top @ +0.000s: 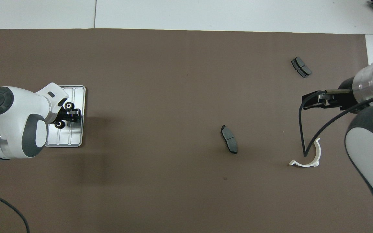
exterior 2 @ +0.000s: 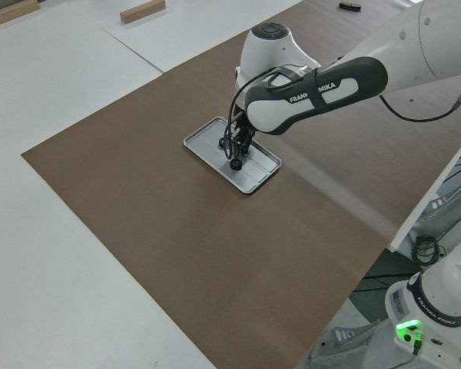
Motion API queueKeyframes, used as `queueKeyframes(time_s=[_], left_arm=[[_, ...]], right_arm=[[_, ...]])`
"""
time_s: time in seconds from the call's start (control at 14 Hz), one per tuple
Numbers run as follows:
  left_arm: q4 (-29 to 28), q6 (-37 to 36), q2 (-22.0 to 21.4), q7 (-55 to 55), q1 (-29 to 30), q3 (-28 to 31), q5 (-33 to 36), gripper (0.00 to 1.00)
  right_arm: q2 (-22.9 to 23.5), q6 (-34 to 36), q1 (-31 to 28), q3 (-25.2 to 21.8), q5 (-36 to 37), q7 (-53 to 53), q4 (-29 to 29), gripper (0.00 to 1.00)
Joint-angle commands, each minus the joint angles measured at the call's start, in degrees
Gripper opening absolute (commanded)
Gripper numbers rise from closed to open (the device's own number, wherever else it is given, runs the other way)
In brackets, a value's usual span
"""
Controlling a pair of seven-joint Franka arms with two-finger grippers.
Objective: Place bearing gear from tray to pile
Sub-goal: 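Grasp a black bearing gear from the tray with the left gripper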
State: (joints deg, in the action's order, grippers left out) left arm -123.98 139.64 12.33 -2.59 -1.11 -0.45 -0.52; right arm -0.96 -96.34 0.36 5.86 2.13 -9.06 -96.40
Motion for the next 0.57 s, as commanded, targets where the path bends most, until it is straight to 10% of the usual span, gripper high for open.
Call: queueKeyframes(time_s=[0.0,0.5], left_arm=[[-0.9,1.3,-0.2,-1.3,-0.4,0.1,0.3,0.42],[-1.1,0.5,-0.3,-1.3,-0.6,0.2,0.3,0.18]], right_arm=[[-1.2,-0.2,-1.0,0.3,-1.3,1.7,-1.3,1.00],[-1.2,-0.2,-1.0,0.3,-1.3,1.8,-1.3,1.00]])
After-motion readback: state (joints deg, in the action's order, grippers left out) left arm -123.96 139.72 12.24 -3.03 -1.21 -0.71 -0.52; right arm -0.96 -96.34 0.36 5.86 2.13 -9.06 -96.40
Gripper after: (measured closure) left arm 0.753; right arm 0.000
